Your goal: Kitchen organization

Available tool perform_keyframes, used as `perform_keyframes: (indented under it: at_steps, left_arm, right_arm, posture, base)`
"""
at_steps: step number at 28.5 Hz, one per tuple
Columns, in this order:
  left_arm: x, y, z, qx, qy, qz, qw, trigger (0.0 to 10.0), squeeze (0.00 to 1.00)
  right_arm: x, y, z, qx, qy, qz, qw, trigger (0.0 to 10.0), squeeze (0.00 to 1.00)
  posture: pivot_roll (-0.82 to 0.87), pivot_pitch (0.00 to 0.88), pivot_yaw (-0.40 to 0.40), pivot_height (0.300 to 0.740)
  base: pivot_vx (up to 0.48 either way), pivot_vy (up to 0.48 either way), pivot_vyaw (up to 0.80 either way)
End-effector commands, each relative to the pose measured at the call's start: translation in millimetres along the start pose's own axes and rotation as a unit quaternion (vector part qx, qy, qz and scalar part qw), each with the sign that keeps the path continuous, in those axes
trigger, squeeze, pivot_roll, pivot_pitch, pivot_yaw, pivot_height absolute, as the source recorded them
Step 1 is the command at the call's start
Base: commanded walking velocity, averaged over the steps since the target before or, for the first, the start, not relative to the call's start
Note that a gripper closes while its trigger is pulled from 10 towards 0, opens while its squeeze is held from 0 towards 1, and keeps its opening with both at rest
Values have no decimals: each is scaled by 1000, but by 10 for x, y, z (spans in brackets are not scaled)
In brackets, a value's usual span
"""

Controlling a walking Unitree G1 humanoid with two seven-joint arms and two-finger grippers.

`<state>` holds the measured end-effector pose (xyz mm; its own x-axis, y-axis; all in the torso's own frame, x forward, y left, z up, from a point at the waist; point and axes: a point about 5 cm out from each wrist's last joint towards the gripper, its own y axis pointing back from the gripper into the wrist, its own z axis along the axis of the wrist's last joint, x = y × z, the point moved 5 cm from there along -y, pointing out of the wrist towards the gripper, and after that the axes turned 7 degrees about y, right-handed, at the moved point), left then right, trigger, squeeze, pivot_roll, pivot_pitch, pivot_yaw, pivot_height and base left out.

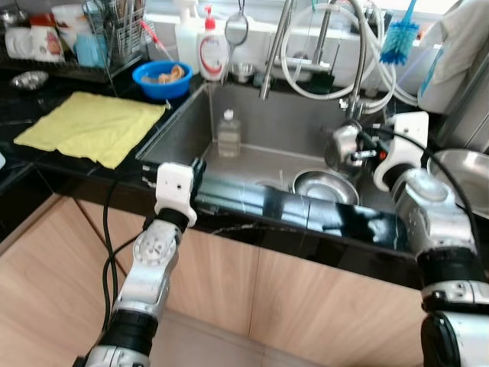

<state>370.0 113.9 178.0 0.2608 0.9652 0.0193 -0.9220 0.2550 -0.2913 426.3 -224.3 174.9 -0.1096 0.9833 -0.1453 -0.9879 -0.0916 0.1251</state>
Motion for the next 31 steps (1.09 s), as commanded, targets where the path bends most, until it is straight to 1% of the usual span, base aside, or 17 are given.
perform_keyframes:
  at_steps: [1, 9, 10, 11, 12, 13, 14, 20, 21, 22, 23, 24, 25, 26, 27, 28, 31]
  left_arm:
    - [-14, 10, 37, -6, -8, -4, 1000, 10000, 0]
    - [-4, 26, 31, -3, -8, -2, 1000, 10000, 0]
    - [-4, 24, 30, -3, -8, -2, 1000, 10000, 0]
    - [-5, 23, 28, -2, -8, -2, 1000, 10000, 0]
    - [-9, 24, 27, -2, -8, -3, 1000, 10000, 0]
    - [-8, 23, 28, -2, -8, -3, 1000, 10000, 0]
    - [-7, 22, 27, -2, -8, -3, 1000, 10000, 0]
    - [-5, 23, 24, 0, -8, -2, 1000, 10000, 0]
    - [-4, 23, 24, 0, -8, -2, 1000, 10000, 0]
    - [-3, 22, 24, 0, -8, -1, 1000, 10000, 0]
    - [-3, 22, 24, 0, -8, -1, 1000, 10000, 0]
    - [-3, 21, 24, 0, -8, -1, 1000, 10000, 0]
    - [-1, 22, 24, 0, -8, -1, 1000, 10000, 0]
    - [-1, 22, 24, 0, -8, -1, 1000, 10000, 0]
    - [-1, 21, 24, 0, -8, -1, 1000, 10000, 0]
    - [-2, 20, 24, 0, -8, -1, 1000, 10000, 0]
    - [0, 17, 24, 0, -8, -1, 1000, 10000, 0]
  right_arm:
    - [-13, -20, 43, -12, -13, -6, 1000, 10000, 0]
    - [-37, -30, -107, 6, -28, -21, 999, 10000, 0]
    - [-34, -32, -116, 8, -28, -21, 999, 10000, 47]
    - [-28, -37, -132, 10, -29, -21, 999, 10000, 267]
    - [-22, -43, -151, 13, -30, -22, 999, 10000, 910]
    - [-9, -49, -152, 13, -32, -22, 999, 10000, 929]
    - [-5, -51, -150, 12, -32, -22, 999, 10000, 1000]
    - [-3, -63, -143, 10, -33, -24, 999, 10000, 1000]
    - [-2, -64, -141, 10, -33, -24, 999, 10000, 984]
    - [-1, -65, -129, 7, -32, -27, 999, 10000, 910]
    - [-3, -65, -123, 5, -31, -29, 999, 10000, 910]
    - [-25, -61, -102, 0, -26, -39, 999, 10000, 35]
    - [-51, -54, -66, -7, -21, -50, 999, 10000, 0]
    - [-51, -54, -66, -7, -21, -50, 999, 10000, 0]
    - [-129, -29, 8, -21, -2, -80, 997, 10000, 0]
    - [-153, -20, 29, -24, 6, -89, 996, 10000, 0]
    - [-191, 15, 93, -31, 29, -102, 994, 10000, 0]
  posture:
    - [102, 0, -18, 740]
    - [103, 0, -17, 740]
    - [103, 0, -16, 740]
    - [103, 0, -16, 740]
    - [103, 0, -16, 740]
    - [105, 0, -17, 740]
    - [105, 0, -17, 740]
    - [106, 0, -18, 740]
    - [106, 0, -18, 740]
    - [105, 0, -18, 740]
    - [105, 0, -18, 740]
    - [106, 0, -18, 740]
    - [103, 0, -16, 740]
    - [103, 0, -16, 740]
    - [103, 0, -17, 740]
    - [103, 0, -17, 740]
    - [97, 0, -15, 740]
  base:
    - [0, 0, 0]
    - [0, 0, 0]
    - [0, 0, 0]
    - [0, 0, 0]
    - [0, 0, 0]
    - [0, 0, 0]
    - [0, 0, 0]
    - [0, 0, 0]
    - [0, 0, 0]
    - [0, 0, 0]
    - [0, 0, 0]
    - [0, 0, 0]
    - [0, 0, 0]
    - [0, 0, 0]
    - [0, 0, 0]
    - [0, 0, 0]
    - [0, 0, 0]
